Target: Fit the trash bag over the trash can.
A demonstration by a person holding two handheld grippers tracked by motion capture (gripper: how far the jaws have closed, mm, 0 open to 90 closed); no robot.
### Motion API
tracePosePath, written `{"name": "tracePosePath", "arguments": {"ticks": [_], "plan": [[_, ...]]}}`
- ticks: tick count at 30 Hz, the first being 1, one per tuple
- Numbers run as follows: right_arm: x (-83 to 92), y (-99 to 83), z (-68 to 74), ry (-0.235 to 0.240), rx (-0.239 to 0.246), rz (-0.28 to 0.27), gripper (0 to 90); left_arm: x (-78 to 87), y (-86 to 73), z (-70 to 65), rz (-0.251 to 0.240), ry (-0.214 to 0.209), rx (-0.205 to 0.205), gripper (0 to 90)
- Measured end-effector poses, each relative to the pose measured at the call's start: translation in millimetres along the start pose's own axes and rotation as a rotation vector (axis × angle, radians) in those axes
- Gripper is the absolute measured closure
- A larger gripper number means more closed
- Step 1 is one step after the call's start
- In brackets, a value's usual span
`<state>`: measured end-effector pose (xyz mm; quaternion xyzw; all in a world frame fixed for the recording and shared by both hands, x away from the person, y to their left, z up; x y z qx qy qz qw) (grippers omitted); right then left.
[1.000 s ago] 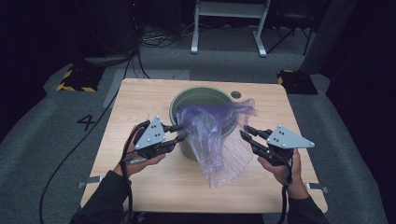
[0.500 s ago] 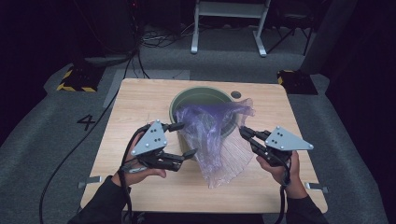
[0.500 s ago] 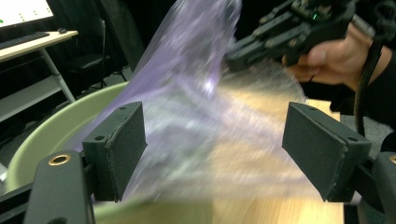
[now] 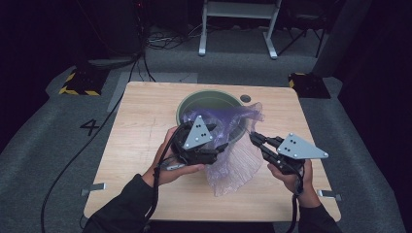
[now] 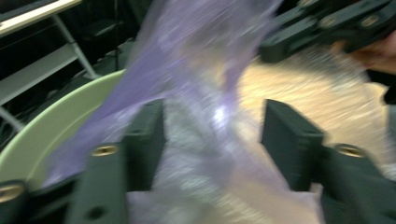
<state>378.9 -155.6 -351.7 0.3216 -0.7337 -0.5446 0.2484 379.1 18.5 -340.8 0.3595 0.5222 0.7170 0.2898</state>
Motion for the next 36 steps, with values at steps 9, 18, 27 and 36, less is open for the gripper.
{"name": "tracePosePath", "arguments": {"ticks": [9,18,27,36], "plan": [[-1.8,-9.5,-9.1,-0.029,-0.024,0.005,84.3,29.1,-12.9,29.0,-0.006,0.05,-0.005,64.1],[-8.5,-15.2,-11.6,-0.034,-0.025,0.016,84.1,50.5,-31.0,43.1,-0.012,0.043,-0.004,82.9],[-9.5,-23.8,-19.0,-0.049,-0.035,0.042,84.1,65.3,-42.2,65.4,-0.012,0.096,0.005,88.6],[-11.0,-37.1,-32.6,-0.081,-0.054,0.081,83.0,63.6,-59.6,88.7,-0.001,0.136,0.032,88.6]]}}
Point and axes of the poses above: each handheld gripper's, and its own axes: x roughly backward along the jaws, y roughly out of its top, z roughly to its left, the point moved 8 cm from there along -x, roughly forward along the jaws, and after that the axes turned 13 degrees about -z, right-handed, at the moved point
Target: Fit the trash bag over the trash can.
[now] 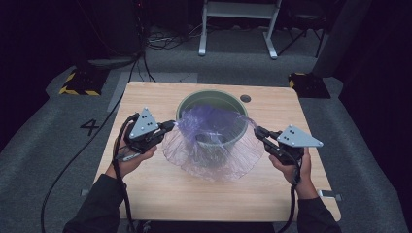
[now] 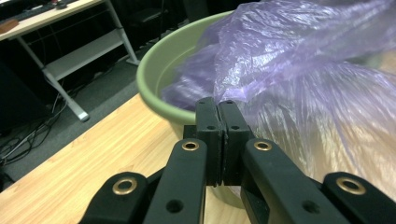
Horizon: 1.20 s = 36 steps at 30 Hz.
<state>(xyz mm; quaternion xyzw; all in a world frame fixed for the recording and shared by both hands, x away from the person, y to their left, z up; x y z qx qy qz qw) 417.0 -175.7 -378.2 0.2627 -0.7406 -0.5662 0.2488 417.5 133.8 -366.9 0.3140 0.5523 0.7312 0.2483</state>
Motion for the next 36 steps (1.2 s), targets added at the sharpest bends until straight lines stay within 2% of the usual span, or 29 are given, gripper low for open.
{"name": "tracePosePath", "arguments": {"ticks": [7,10,13,18,24,28,29,30,33,36], "plan": [[-2.3,-6.5,-9.0,-0.024,-0.018,0.017,80.4,-6.7,-11.4,11.4,-0.011,0.009,0.034,88.5],[-3.7,-8.8,-11.6,-0.036,-0.029,0.023,69.3,-7.9,-11.0,10.2,-0.021,0.004,0.032,87.7],[-2.7,-5.7,-9.9,-0.022,-0.036,0.009,54.4,-6.3,-5.7,6.1,-0.037,-0.001,0.015,86.7],[2.7,13.1,-2.3,-0.011,-0.006,-0.044,38.6,-2.8,3.1,1.6,-0.052,-0.018,0.003,85.7],[6.0,38.0,3.6,0.0,-0.001,-0.108,34.6,-0.5,8.0,1.5,-0.055,-0.019,-0.011,85.6],[-1.3,47.9,-1.5,-0.041,0.032,-0.096,39.6,-1.8,7.8,5.0,-0.049,-0.012,-0.012,85.6],[-3.5,49.1,-3.7,-0.052,0.036,-0.093,43.8,-2.3,8.1,6.3,-0.051,-0.009,-0.009,85.6],[-6.7,49.8,-6.7,-0.062,0.038,-0.084,52.8,-3.3,8.4,8.0,-0.051,-0.007,-0.005,85.6],[-20.4,47.6,-14.8,-0.055,0.036,-0.049,71.1,-7.4,8.9,12.3,-0.048,0.0,0.003,85.3],[-31.8,41.2,-19.1,-0.047,0.044,-0.01,81.9,-12.7,8.7,15.1,-0.043,0.004,0.001,85.1]]}}
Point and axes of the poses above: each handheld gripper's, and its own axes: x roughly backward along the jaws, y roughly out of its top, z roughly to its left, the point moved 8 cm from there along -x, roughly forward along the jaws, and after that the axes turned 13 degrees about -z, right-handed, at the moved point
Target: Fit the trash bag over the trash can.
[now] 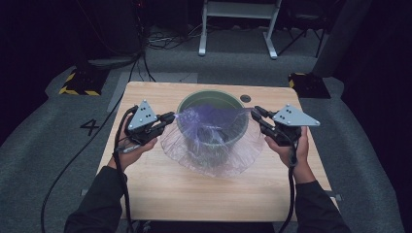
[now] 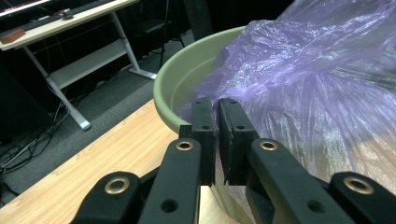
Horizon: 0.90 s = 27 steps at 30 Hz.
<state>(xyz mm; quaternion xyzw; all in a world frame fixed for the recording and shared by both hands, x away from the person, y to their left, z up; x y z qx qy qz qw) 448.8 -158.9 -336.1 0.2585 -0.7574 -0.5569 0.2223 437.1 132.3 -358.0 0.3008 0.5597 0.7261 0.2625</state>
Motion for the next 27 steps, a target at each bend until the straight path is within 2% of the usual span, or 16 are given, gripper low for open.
{"name": "tracePosePath", "arguments": {"ticks": [2,6,9,12,15,21,23,27], "plan": [[-7.6,-5.9,-3.6,-0.004,-0.006,0.021,85.1,-3.5,-0.9,2.0,0.009,0.005,-0.008,85.1],[-16.6,-11.5,-10.2,-0.021,-0.011,0.037,85.7,-11.1,-5.4,8.1,0.018,0.013,0.003,85.1],[-24.2,-17.5,-16.8,-0.035,-0.033,0.054,85.2,-17.9,-11.6,14.7,0.038,0.022,0.022,84.8],[-33.9,-26.5,-21.4,-0.037,-0.048,0.094,84.7,-25.1,-17.7,20.1,0.052,0.024,0.044,84.5],[-43.5,-34.5,-28.4,-0.031,-0.108,0.112,84.8,-32.3,-23.7,26.6,0.069,0.037,0.054,84.6],[-57.8,-49.4,-38.9,-0.027,-0.15,0.162,84.8,-42.2,-30.8,36.4,0.084,0.038,0.075,85.5],[-61.2,-53.0,-40.8,-0.024,-0.173,0.168,84.8,-45.2,-34.0,38.5,0.088,0.032,0.082,87.5],[-65.7,-58.8,-43.5,-0.022,-0.188,0.176,84.4,-50.2,-40.7,42.0,0.093,0.024,0.111,89.3]]}}
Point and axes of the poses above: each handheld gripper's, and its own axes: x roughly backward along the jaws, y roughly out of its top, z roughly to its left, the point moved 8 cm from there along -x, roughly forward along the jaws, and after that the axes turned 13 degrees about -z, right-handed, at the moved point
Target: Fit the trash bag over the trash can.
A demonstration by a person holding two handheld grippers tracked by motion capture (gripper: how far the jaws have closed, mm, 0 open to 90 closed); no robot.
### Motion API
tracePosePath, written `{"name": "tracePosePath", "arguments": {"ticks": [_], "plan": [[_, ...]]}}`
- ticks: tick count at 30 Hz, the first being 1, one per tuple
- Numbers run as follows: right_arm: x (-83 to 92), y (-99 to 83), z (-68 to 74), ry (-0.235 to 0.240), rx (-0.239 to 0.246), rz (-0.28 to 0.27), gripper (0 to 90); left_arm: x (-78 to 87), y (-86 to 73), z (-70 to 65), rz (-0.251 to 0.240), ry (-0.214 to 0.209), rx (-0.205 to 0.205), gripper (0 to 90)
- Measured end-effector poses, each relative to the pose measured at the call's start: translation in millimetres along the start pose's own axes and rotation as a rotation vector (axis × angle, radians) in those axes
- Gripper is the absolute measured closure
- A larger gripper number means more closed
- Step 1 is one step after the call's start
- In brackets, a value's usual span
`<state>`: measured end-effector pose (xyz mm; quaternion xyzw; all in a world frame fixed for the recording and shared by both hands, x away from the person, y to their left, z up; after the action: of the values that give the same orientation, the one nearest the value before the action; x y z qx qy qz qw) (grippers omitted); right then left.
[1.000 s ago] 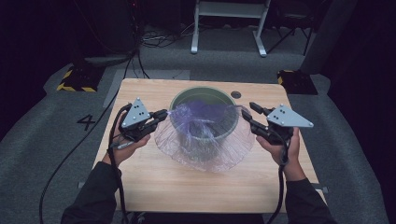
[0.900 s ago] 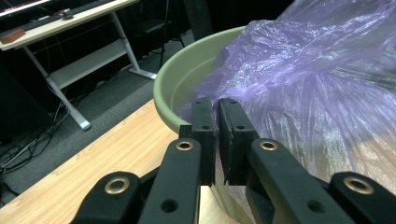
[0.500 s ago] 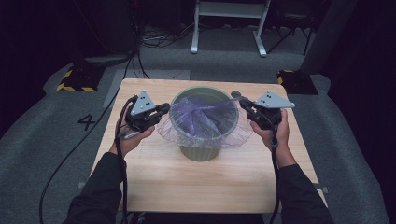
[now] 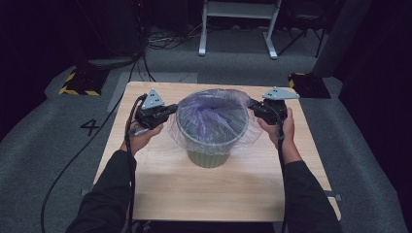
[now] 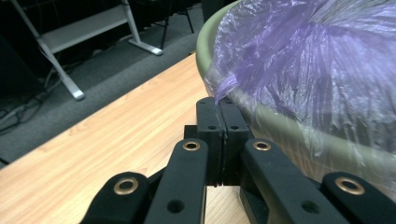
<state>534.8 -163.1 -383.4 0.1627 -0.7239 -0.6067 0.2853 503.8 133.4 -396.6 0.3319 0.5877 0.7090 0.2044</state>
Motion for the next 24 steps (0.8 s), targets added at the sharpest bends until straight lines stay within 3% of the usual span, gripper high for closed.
{"name": "tracePosePath", "arguments": {"ticks": [4,13,19,24], "plan": [[-5.3,-5.1,-2.8,0.002,-0.029,0.013,84.3,-6.6,-6.4,3.2,0.018,-0.011,0.014,89.5],[-15.6,-9.5,-8.7,-0.015,-0.027,0.037,84.5,-21.2,-15.6,4.9,0.049,-0.019,0.021,89.7],[-21.6,-18.0,-13.1,-0.025,-0.039,0.066,84.0,-32.1,-29.5,7.5,0.096,-0.034,0.056,89.8],[-25.1,-31.1,-14.3,-0.016,-0.043,0.116,83.9,-37.0,-39.8,5.9,0.145,-0.049,0.052,89.8]]}}
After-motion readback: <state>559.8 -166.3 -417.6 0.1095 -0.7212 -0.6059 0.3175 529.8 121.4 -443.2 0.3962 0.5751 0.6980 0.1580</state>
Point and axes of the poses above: each handheld gripper's, and its own axes: x roughly backward along the jaws, y roughly out of its top, z roughly to its left, the point moved 8 cm from there along -x, roughly forward along the jaws, and after that the axes turned 13 degrees about -z, right-handed, at the moved point
